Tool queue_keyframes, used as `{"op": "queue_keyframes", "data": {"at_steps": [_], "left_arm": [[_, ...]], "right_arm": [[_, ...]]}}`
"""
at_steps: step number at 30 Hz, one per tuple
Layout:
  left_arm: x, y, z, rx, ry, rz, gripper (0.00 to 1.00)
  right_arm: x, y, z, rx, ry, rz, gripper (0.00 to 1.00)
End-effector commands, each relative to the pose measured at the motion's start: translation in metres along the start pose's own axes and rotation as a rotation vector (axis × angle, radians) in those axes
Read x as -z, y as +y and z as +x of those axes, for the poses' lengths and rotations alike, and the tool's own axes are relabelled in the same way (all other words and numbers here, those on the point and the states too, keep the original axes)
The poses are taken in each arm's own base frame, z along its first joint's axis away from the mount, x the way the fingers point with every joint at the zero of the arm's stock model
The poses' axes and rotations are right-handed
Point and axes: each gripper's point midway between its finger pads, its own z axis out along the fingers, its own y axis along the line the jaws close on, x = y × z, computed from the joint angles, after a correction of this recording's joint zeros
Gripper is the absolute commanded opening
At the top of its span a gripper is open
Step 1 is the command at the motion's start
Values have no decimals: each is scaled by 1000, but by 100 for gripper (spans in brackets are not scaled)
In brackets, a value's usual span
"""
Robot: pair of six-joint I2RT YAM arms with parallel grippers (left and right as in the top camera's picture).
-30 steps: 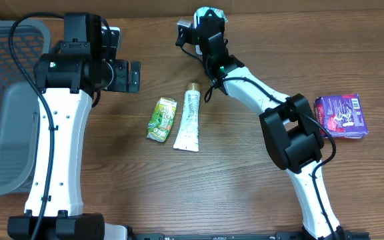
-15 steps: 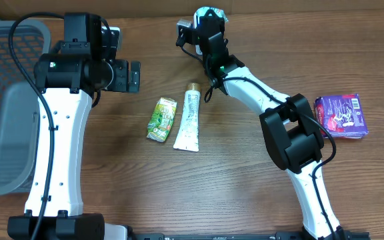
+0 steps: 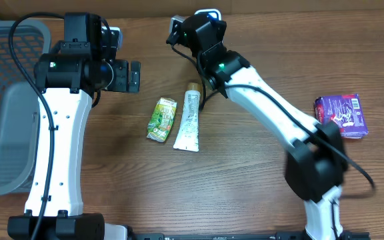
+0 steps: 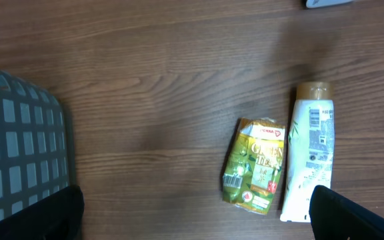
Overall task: Scan the item barcode
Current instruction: 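Carry the snack bag right and set it on the purple packet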
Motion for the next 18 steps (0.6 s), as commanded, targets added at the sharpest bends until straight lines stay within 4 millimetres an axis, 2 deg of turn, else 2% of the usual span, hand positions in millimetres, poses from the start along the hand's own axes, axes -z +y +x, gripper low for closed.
{"op": "queue_keyframes", "data": {"at_steps": [1,4,6,8,10,12,16,18], "left_arm": [[6,-2,-5,-24,-23,11,100],[6,-2,-5,-24,-23,10,100],[6,-2,-5,-24,-23,10,100],[6,-2,-5,-24,-23,10,100],[6,-2,-5,-24,-23,10,100],[6,-2,-5,-24,-23,10,100],[6,-2,-5,-24,-23,10,100],[6,-2,-5,-24,-23,10,100]], "right_arm": [[52,-8,-18,-520,-129,-213,4],[72,14,2,-749,-67,-471,4],[76,25,25,-894,28,-595,4],[76,35,58,-1040,171,-691,4],[75,44,95,-1092,298,-735,4],[70,50,146,-1133,459,-719,4],[65,54,216,-1250,624,-713,4],[63,53,235,-1313,653,-722,4]]}}
